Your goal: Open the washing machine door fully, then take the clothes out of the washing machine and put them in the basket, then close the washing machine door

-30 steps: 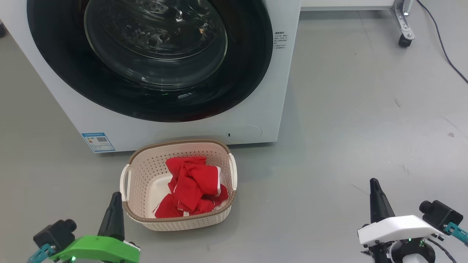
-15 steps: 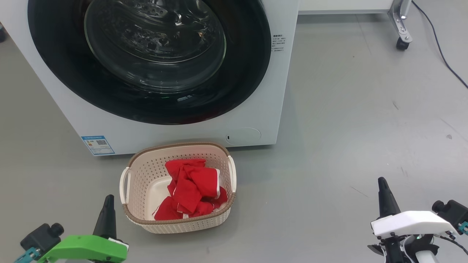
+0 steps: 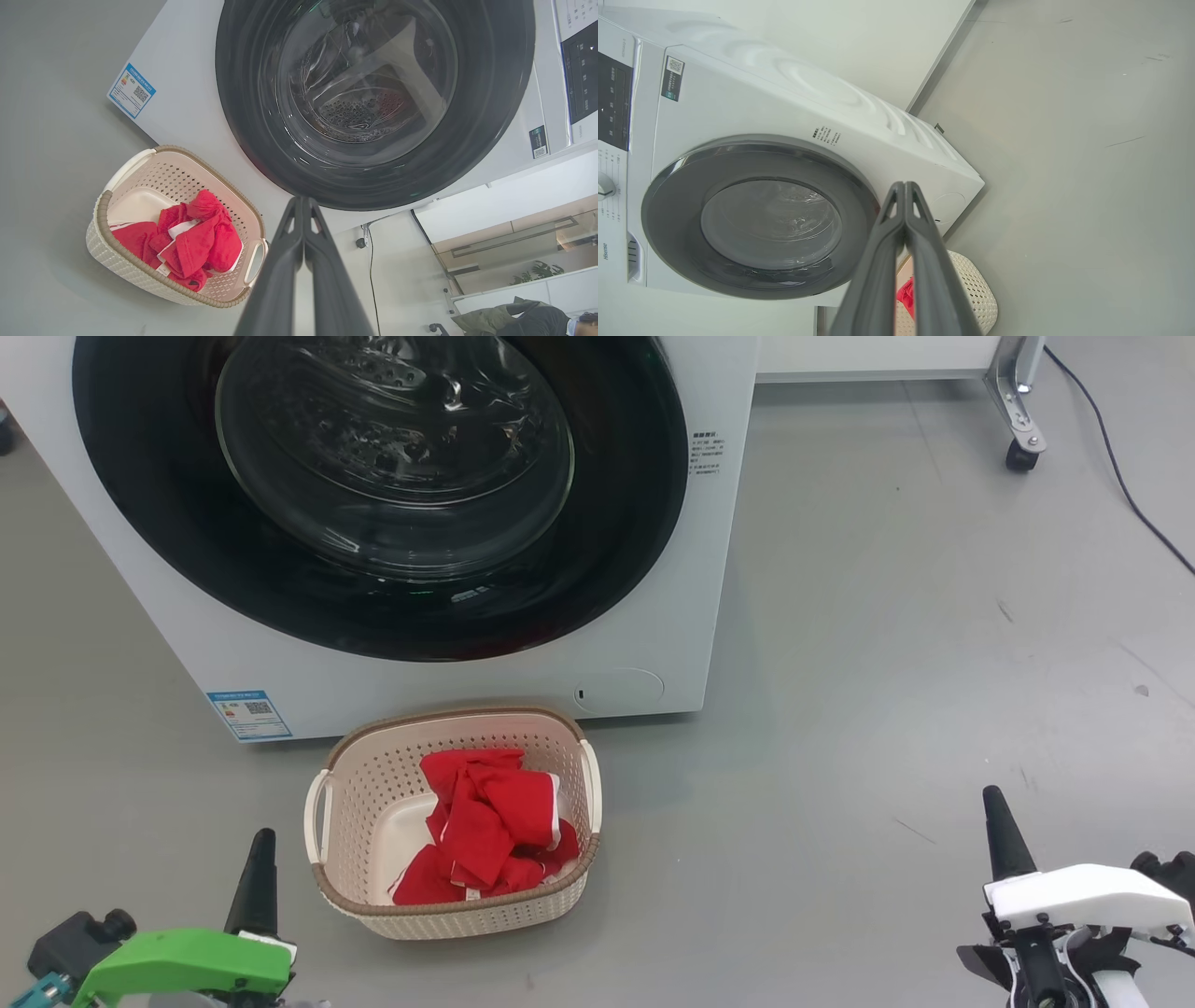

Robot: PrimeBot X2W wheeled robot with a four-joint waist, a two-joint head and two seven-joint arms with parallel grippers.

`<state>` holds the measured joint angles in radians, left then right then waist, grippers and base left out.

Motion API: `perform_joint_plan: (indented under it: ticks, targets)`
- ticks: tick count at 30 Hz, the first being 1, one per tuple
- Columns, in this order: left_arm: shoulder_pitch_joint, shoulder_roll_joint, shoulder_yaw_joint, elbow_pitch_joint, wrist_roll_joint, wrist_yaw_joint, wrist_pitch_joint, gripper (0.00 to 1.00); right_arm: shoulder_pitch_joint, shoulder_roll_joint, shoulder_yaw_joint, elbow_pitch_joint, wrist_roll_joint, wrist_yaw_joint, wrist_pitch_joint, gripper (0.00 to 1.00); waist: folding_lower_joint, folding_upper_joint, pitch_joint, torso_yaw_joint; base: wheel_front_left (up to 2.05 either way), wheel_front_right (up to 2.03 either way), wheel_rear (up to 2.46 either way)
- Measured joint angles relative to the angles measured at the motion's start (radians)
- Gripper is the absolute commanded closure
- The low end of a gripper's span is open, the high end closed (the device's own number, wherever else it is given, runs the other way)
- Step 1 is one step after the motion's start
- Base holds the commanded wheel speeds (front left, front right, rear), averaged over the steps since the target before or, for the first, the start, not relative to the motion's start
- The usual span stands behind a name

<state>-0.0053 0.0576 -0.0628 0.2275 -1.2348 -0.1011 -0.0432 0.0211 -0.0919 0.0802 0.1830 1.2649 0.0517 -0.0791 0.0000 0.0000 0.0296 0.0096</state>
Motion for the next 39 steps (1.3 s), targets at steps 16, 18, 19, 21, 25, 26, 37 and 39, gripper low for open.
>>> perform_joint_plan:
  ticks: [16,18,19,21,25,26,37,39]
  targets:
    - [-0.021,0.009,0.035,0.019,-0.206,-0.003,0.046,1.00,-0.028,-0.012,-0.044,0.030,0.219,0.029,0.043,1.00,0.0000,0.0000,-0.013,-0.005,0.00,0.00,0.00]
    - [-0.022,0.009,0.039,0.021,-0.239,-0.010,0.053,1.00,-0.036,-0.013,-0.049,0.032,0.245,0.033,0.049,1.00,0.0000,0.0000,-0.015,-0.005,0.00,0.00,0.00]
    - [-0.022,0.010,0.042,0.022,-0.249,-0.010,0.059,1.00,-0.037,-0.014,-0.052,0.034,0.259,0.035,0.053,1.00,0.0000,0.0000,-0.016,-0.005,0.00,0.00,0.00]
    - [-0.023,0.012,0.047,0.024,-0.269,-0.010,0.061,1.00,-0.039,-0.016,-0.058,0.038,0.287,0.037,0.057,1.00,0.0000,0.0000,-0.017,-0.006,0.00,0.00,0.00]
    - [-0.028,0.014,0.057,0.026,-0.323,-0.011,0.077,1.00,-0.042,-0.019,-0.069,0.046,0.342,0.044,0.067,1.00,0.0000,0.0000,-0.020,-0.007,0.00,0.00,0.00]
    - [-0.029,0.014,0.059,0.028,-0.338,-0.011,0.081,1.00,-0.044,-0.020,-0.072,0.047,0.355,0.044,0.068,1.00,0.0000,0.0000,-0.021,-0.008,0.00,0.00,0.00]
    - [-0.042,0.016,0.071,0.037,-0.423,-0.019,0.095,1.00,-0.059,-0.026,-0.091,0.062,0.441,0.053,0.087,1.00,0.0000,0.0000,-0.026,-0.009,0.00,0.00,0.00]
    - [-0.042,0.016,0.071,0.038,-0.423,-0.019,0.095,1.00,-0.059,-0.026,-0.091,0.063,0.441,0.055,0.087,1.00,0.0000,0.0000,-0.026,-0.009,0.00,0.00,0.00]
